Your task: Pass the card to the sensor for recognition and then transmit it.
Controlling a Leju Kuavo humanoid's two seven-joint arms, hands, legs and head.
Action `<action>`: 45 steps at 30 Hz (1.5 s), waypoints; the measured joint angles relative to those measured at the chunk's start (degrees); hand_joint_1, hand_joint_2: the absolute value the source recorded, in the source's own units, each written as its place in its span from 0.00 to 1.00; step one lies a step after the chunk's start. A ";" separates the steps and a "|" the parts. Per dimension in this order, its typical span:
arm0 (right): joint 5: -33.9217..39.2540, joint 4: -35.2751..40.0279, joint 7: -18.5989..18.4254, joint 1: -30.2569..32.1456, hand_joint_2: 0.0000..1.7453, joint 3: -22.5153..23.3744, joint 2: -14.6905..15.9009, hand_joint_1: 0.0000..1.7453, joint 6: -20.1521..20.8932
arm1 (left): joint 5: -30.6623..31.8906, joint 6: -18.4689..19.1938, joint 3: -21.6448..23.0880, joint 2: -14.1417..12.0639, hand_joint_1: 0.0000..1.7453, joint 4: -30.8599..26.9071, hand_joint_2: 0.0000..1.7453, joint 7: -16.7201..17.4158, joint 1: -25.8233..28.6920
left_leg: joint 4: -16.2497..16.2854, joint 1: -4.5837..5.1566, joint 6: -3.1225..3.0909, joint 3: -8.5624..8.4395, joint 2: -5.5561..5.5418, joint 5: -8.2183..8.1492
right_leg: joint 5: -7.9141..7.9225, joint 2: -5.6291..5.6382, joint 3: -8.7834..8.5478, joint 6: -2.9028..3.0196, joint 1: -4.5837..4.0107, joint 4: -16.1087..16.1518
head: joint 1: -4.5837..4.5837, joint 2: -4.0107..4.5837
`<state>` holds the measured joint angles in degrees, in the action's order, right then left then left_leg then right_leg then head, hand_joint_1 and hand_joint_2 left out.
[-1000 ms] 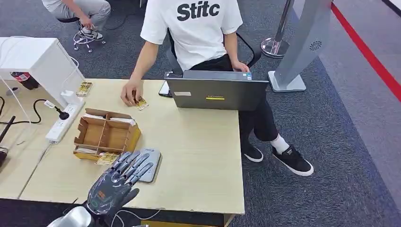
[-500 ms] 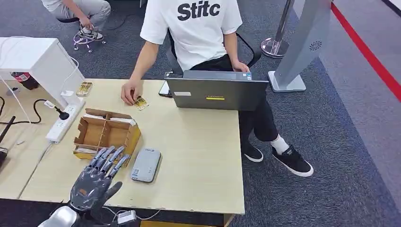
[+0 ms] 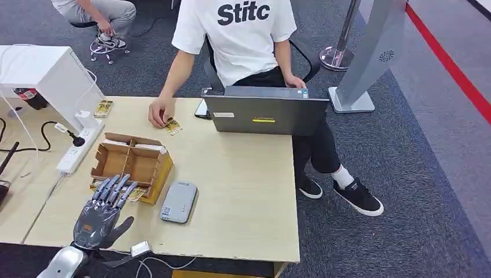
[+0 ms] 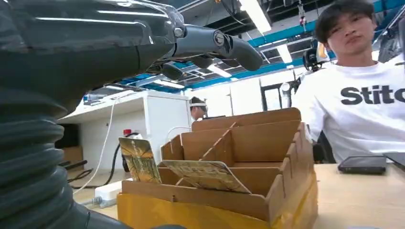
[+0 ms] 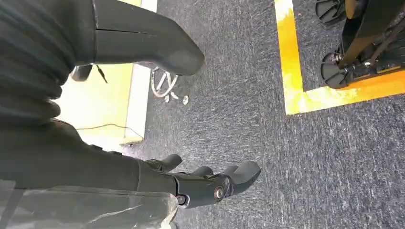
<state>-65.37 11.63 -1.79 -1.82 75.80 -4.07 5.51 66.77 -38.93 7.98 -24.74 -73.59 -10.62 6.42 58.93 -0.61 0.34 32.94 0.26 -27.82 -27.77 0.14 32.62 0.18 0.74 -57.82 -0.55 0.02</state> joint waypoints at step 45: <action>-4.55 0.00 0.59 -0.08 1.00 -0.96 0.57 0.00 -1.01 | -7.83 2.45 -2.60 1.33 1.00 2.75 1.00 -5.77 -12.41 | 0.04 -0.01 0.04 -0.01 -0.06 0.07 | 0.02 -0.06 0.02 0.01 -0.01 0.00 | 0.00 0.00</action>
<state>-69.92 11.63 -1.20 -1.90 74.84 -3.50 4.50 58.94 -36.47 5.38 -23.41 -70.84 -16.39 -5.99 58.97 -0.62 0.38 32.93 0.20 -27.75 -27.74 0.08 32.64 0.19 0.73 -57.82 -0.55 0.02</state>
